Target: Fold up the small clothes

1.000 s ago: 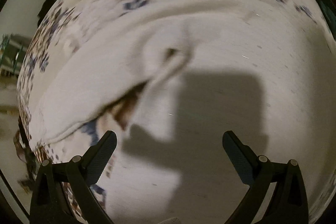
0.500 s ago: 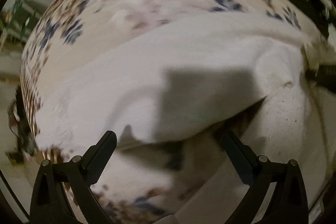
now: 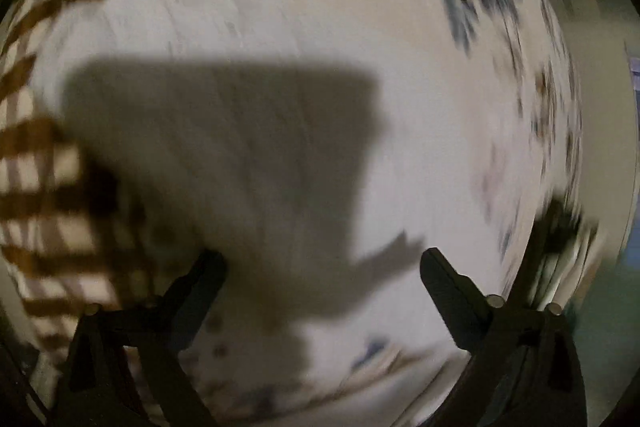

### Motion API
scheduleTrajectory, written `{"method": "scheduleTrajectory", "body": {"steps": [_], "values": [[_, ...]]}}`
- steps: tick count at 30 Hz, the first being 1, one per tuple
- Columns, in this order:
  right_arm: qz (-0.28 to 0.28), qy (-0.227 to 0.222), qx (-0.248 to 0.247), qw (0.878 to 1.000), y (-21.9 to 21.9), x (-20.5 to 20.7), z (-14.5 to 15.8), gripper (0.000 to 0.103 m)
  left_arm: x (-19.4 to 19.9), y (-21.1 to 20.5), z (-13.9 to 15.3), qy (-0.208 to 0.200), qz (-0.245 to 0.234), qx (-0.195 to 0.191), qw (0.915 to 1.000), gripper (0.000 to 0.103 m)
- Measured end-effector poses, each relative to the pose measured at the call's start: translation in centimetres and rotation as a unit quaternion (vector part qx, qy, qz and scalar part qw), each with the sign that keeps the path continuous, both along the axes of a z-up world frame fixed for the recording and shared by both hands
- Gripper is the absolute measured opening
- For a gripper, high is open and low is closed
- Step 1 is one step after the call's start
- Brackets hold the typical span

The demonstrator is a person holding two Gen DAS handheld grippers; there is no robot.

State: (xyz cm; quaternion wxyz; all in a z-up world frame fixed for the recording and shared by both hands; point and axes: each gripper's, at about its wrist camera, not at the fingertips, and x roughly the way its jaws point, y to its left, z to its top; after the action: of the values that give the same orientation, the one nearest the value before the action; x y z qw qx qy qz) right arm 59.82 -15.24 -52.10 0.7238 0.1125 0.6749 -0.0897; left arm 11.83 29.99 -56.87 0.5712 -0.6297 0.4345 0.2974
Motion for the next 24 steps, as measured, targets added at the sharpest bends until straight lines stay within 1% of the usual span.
{"method": "scheduleTrajectory", "body": {"steps": [1,2,3,5,6,7,8,9,10,11,12,13,14,15,16,17,19,21,22,23,24], "values": [[-0.010,0.006,-0.004,1.000,-0.5,-0.8,-0.5,0.077,0.5,0.5,0.6,0.015,0.001,0.023,0.9996,0.069],[-0.018,0.010,-0.006,1.000,-0.8,-1.5,-0.8,0.077,1.0,0.4,1.5,0.030,-0.010,0.047,0.9984,0.028],[-0.024,0.014,-0.008,1.000,-1.0,-2.3,-1.1,0.077,1.7,0.2,2.3,0.036,-0.024,0.066,0.9969,0.006],[-0.027,0.022,-0.029,0.999,-1.0,-3.8,-1.5,0.077,3.6,-0.4,5.1,0.026,-0.068,0.124,0.9895,0.006],[-0.025,0.025,-0.044,0.998,-1.0,-4.2,-1.5,0.077,4.5,-0.4,6.5,0.021,-0.094,0.154,0.9833,0.006],[-0.021,0.029,-0.071,0.997,-0.8,-4.8,-1.4,0.077,5.6,-0.9,8.0,0.014,-0.124,0.182,0.9754,0.006],[-0.018,0.029,-0.087,0.996,-0.6,-5.4,-1.4,0.081,6.3,-1.2,8.9,0.010,-0.148,0.204,0.9677,0.006],[-0.017,0.026,-0.093,0.995,-0.7,-5.5,-1.2,0.095,7.0,-2.5,10.4,0.007,-0.181,0.235,0.9550,0.006],[-0.018,0.023,-0.096,0.995,-0.8,-5.6,-1.0,0.098,8.5,-4.2,12.5,-0.003,-0.221,0.271,0.9368,0.006],[-0.018,0.018,-0.098,0.995,-0.9,-6.0,-0.8,0.099,9.5,-5.1,13.3,-0.010,-0.246,0.289,0.9254,0.006],[-0.018,0.017,-0.098,0.995,-0.8,-6.0,-0.8,0.099,11.5,-6.5,14.1,-0.019,-0.278,0.308,0.9097,0.006],[-0.021,0.016,-0.092,0.995,-1.0,-5.9,-0.8,0.099,13.1,-8.5,15.1,-0.035,-0.311,0.319,0.8948,0.006],[-0.029,0.012,-0.080,0.996,-1.4,-6.4,-0.6,0.099,14.7,-10.8,15.9,-0.052,-0.339,0.317,0.8841,0.006],[-0.038,0.007,-0.073,0.997,-2.0,-6.2,-0.3,0.099,16.8,-12.9,16.4,-0.065,-0.363,0.313,0.8750,0.006],[-0.047,0.002,-0.067,0.997,-2.6,-6.9,0.0,0.099,17.9,-14.8,16.5,-0.077,-0.383,0.309,0.8672,0.006],[-0.055,-0.004,-0.063,0.996,-3.3,-7.4,0.4,0.099,18.9,-17.7,17.0,-0.095,-0.408,0.303,0.8556,0.006],[-0.071,-0.009,-0.052,0.996,-4.8,-9.4,1.0,0.100,20.8,-25.3,17.6,-0.134,-0.463,0.294,0.8255,0.006],[-0.084,-0.006,-0.046,0.995,-7.0,-12.3,1.4,0.100,22.2,-32.3,17.6,-0.161,-0.509,0.266,0.8025,0.006],[-0.088,-0.005,-0.044,0.995,-7.9,-13.8,1.6,0.100,23.1,-34.9,17.4,-0.168,-0.526,0.253,0.7942,0.006],[-0.091,-0.004,-0.044,0.995,-9.0,-14.8,2.0,0.100,23.3,-39.0,17.0,-0.178,-0.553,0.238,0.7785,0.006],[-0.096,-0.002,-0.045,0.994,-10.2,-15.9,2.3,0.100,23.3,-42.2,16.7,-0.182,-0.576,0.229,0.7633,0.007]]}}
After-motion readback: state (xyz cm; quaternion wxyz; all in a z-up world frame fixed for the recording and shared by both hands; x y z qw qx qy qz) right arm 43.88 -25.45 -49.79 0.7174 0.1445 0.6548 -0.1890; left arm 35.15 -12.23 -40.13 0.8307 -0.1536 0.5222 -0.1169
